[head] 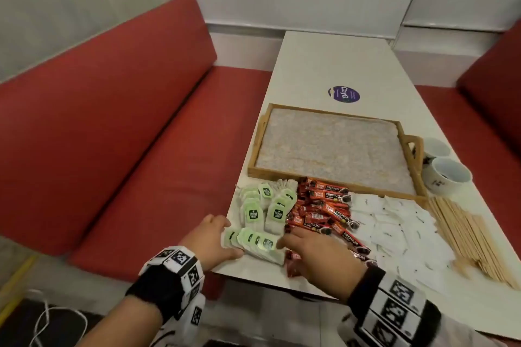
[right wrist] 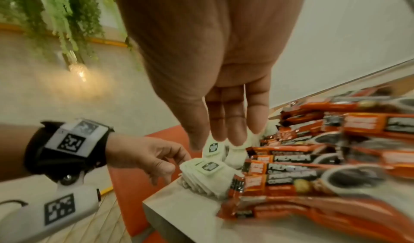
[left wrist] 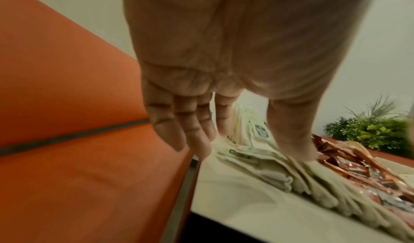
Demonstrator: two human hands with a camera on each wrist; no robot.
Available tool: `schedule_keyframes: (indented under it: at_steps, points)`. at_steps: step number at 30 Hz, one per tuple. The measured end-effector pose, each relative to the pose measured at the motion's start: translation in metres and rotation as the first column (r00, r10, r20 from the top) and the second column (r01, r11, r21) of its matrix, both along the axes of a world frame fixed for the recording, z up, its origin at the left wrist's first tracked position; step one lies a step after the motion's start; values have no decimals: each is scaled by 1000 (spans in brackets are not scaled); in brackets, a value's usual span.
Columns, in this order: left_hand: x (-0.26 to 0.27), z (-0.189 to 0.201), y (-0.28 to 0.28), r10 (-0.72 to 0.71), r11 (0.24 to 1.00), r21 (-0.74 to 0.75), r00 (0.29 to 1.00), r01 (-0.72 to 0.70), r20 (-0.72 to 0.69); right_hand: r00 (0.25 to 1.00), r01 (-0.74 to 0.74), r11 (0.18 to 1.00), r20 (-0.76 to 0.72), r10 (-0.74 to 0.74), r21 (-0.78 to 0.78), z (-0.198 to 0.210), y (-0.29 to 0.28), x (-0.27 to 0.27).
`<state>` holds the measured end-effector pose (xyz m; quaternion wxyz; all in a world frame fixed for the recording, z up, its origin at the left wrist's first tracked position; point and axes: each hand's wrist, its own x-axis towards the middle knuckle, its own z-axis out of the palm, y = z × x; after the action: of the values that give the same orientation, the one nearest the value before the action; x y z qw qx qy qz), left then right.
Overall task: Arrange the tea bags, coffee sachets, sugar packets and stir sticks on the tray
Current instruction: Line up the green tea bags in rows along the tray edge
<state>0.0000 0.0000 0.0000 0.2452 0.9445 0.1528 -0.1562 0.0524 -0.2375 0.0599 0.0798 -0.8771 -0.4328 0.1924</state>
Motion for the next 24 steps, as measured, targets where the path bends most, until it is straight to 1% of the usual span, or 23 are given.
schedule_keyframes:
  at_steps: [5, 9, 13, 18, 21, 22, 24]
  points:
    - [3, -1, -2, 9, 998, 67, 997, -4, -71, 992, -103, 991, 68, 109, -87, -6, 40, 8]
    - [8, -2, -7, 4, 996, 93, 998, 2, -66, 991, -82, 987, 93, 96, -140, -16, 56, 12]
    - [14, 0, -9, 11, 997, 76, 997, -5, -76, 994, -44, 976, 84, 63, -215, -20, 67, 16]
    - [19, -1, -13, -15, 998, 53, 997, 20, -77, 996, -51, 973, 65, 67, -225, -21, 71, 19]
    - [19, 2, -17, -12, 1000, -2, 999, 12, -50, 995, -58, 978, 71, 74, -203, -24, 69, 19]
    - [19, 2, -18, 4, 999, -43, 999, -6, -46, 995, -56, 980, 72, 71, -191, -25, 69, 19]
    - [17, 1, -17, 28, 989, -144, 996, -40, -84, 995, -50, 985, 75, 63, -167, -27, 69, 20]
